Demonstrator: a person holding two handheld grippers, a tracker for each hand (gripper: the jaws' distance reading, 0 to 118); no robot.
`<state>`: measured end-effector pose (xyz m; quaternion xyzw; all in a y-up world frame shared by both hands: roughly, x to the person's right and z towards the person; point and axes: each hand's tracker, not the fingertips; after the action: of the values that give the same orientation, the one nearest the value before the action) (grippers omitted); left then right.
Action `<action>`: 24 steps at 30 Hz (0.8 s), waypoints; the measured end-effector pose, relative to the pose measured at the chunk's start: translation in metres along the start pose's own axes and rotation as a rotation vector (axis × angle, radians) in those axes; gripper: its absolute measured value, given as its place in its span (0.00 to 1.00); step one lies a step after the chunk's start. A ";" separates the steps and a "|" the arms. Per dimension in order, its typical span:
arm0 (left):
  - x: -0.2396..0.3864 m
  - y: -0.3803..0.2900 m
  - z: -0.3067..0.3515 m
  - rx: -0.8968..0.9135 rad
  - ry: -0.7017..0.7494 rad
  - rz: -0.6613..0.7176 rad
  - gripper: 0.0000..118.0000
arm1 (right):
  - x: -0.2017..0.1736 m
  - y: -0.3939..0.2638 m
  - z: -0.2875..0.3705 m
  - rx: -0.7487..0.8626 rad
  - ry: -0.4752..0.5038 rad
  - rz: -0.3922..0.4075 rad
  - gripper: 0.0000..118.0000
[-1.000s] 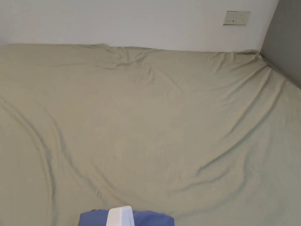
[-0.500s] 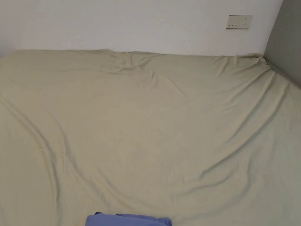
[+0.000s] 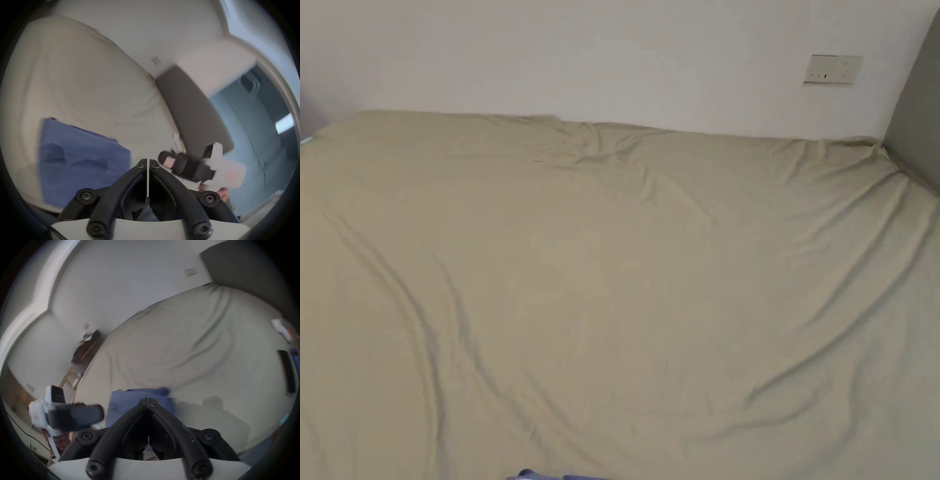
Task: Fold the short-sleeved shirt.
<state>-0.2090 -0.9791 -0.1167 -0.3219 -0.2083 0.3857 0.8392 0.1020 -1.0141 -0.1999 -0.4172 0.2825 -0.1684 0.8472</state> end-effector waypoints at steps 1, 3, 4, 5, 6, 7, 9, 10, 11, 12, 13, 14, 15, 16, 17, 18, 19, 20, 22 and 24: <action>-0.010 0.003 0.015 0.053 0.039 0.049 0.01 | -0.007 0.000 -0.017 -0.034 0.031 0.014 0.01; -0.034 0.006 0.050 0.160 0.151 0.112 0.01 | -0.021 -0.004 -0.058 -0.120 0.085 0.027 0.01; -0.042 0.005 0.061 0.201 0.199 0.120 0.01 | -0.023 -0.007 -0.074 -0.161 0.102 0.029 0.01; -0.050 0.004 0.071 0.201 0.268 0.114 0.01 | -0.024 -0.010 -0.092 -0.223 0.097 0.028 0.01; -0.052 0.003 0.074 0.193 0.328 0.113 0.01 | -0.023 -0.014 -0.106 -0.266 0.077 0.032 0.01; -0.057 0.002 0.078 0.191 0.372 0.114 0.01 | -0.020 -0.018 -0.119 -0.300 0.050 0.035 0.01; -0.067 -0.001 0.083 0.179 0.376 0.124 0.02 | -0.015 -0.028 -0.140 -0.307 -0.008 0.136 0.01; -0.073 0.001 0.081 0.165 0.364 0.140 0.03 | -0.013 -0.033 -0.148 -0.298 -0.029 0.206 0.01; -0.079 0.002 0.078 0.142 0.344 0.162 0.03 | -0.011 -0.038 -0.154 -0.306 -0.022 0.232 0.01; -0.084 0.003 0.072 0.110 0.332 0.167 0.08 | -0.012 -0.036 -0.151 -0.294 -0.003 0.175 0.01; -0.086 0.004 0.065 0.084 0.336 0.162 0.14 | -0.014 -0.031 -0.147 -0.306 -0.014 0.097 0.01; -0.090 0.006 0.056 0.067 0.326 0.147 0.24 | -0.013 -0.028 -0.147 -0.328 -0.020 0.052 0.01; -0.092 0.007 0.044 0.035 0.321 0.118 0.46 | -0.011 -0.025 -0.147 -0.339 -0.013 0.044 0.01; -0.094 0.008 0.031 0.010 0.323 0.097 0.62 | -0.009 -0.025 -0.148 -0.335 -0.005 0.055 0.01; -0.096 0.009 0.020 -0.008 0.314 0.075 0.73 | -0.007 -0.025 -0.147 -0.335 0.004 0.047 0.01; -0.110 0.009 0.010 -0.033 0.327 0.066 0.76 | -0.005 -0.026 -0.146 -0.334 0.014 0.036 0.01; -0.115 0.010 -0.001 -0.043 0.323 0.063 0.78 | -0.003 -0.027 -0.146 -0.333 0.020 0.023 0.01; -0.119 0.010 -0.013 -0.065 0.317 0.057 0.79 | -0.001 -0.027 -0.146 -0.331 0.027 0.006 0.01; -0.129 0.008 -0.035 -0.142 0.257 0.063 0.79 | 0.002 -0.028 -0.145 -0.329 0.038 -0.024 0.01; -0.140 0.005 -0.060 -0.251 0.218 0.096 0.79 | 0.004 -0.030 -0.144 -0.322 0.050 -0.020 0.01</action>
<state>-0.2614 -1.1091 -0.1768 -0.4735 -0.1469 0.3589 0.7908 0.0144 -1.1218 -0.2478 -0.5463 0.3224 -0.1398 0.7603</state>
